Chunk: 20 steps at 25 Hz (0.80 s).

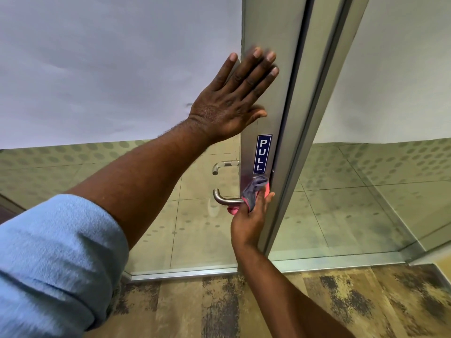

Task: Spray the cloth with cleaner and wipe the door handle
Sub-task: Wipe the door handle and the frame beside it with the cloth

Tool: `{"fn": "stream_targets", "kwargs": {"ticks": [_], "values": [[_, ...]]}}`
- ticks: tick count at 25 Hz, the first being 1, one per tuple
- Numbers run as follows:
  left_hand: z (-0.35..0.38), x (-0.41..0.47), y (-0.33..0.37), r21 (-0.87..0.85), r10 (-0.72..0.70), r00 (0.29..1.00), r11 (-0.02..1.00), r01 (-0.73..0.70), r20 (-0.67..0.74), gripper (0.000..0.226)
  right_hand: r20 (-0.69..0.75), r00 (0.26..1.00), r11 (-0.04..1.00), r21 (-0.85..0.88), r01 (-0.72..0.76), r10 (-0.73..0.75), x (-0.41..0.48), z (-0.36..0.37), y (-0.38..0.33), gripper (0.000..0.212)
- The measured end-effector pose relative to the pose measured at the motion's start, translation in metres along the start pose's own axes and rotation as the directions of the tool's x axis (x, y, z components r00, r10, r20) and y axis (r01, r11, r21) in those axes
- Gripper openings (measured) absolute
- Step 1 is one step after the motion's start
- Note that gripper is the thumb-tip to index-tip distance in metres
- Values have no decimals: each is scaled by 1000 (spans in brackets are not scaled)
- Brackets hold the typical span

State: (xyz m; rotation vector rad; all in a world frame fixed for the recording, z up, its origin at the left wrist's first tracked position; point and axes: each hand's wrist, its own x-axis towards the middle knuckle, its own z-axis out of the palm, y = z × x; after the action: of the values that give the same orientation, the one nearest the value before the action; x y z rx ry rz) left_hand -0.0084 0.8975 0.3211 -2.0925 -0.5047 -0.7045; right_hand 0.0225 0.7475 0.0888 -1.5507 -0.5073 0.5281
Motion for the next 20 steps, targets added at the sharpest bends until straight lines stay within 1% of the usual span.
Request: {"fn": "stream_targets", "kwargs": {"ticks": [2,3,4,5,7,10,11,13,15,16,17,18,19,20], "values": [[1,0,-2,-20,5,1000,1000,-5,13,75,35,990,982,-129,141,-137,-11,-1,5,76],[1,0,-2,-27,6,1000,1000,-6,14,75,45,985,971,-163,173,-168,-14,-2,6,77],[1,0,-2,-33,6,1000,999,-6,16,75,53,983,971,-158,181,-174,-17,-3,7,76],[0,0,-2,-44,5,1000,999,-4,22,74,66,985,979,-114,167,-160,-20,-4,6,73],[-2,-1,-1,-82,10,999,997,-7,32,76,73,993,996,14,93,-93,-25,-9,1,62],[-13,-3,-2,-125,8,997,992,2,79,81,42,998,991,125,-51,46,-27,-30,-20,35],[-18,-3,-2,-142,-1,994,990,16,106,81,47,997,982,179,-66,59,-25,-40,-27,29],[-29,-4,0,-226,-20,988,973,56,155,79,45,993,945,304,-116,108,-19,-55,-38,26],[-43,-14,8,-397,-54,986,911,115,161,74,99,976,869,444,-217,193,-20,-65,-51,27],[-50,-23,15,-500,-98,981,849,170,166,70,144,965,820,509,-264,221,-22,-68,-57,27],[-57,-36,25,-602,-168,965,756,258,202,65,184,957,776,560,-291,226,-22,-70,-63,27],[-64,-50,37,-691,-254,925,615,380,282,60,209,955,754,587,-295,211,-22,-73,-70,27],[-70,-65,50,-752,-331,856,416,510,397,54,227,956,749,598,-287,185,-22,-76,-77,32],[-76,-79,64,-769,-371,765,176,615,527,50,239,958,750,602,-274,158,-21,-79,-84,38]]}}
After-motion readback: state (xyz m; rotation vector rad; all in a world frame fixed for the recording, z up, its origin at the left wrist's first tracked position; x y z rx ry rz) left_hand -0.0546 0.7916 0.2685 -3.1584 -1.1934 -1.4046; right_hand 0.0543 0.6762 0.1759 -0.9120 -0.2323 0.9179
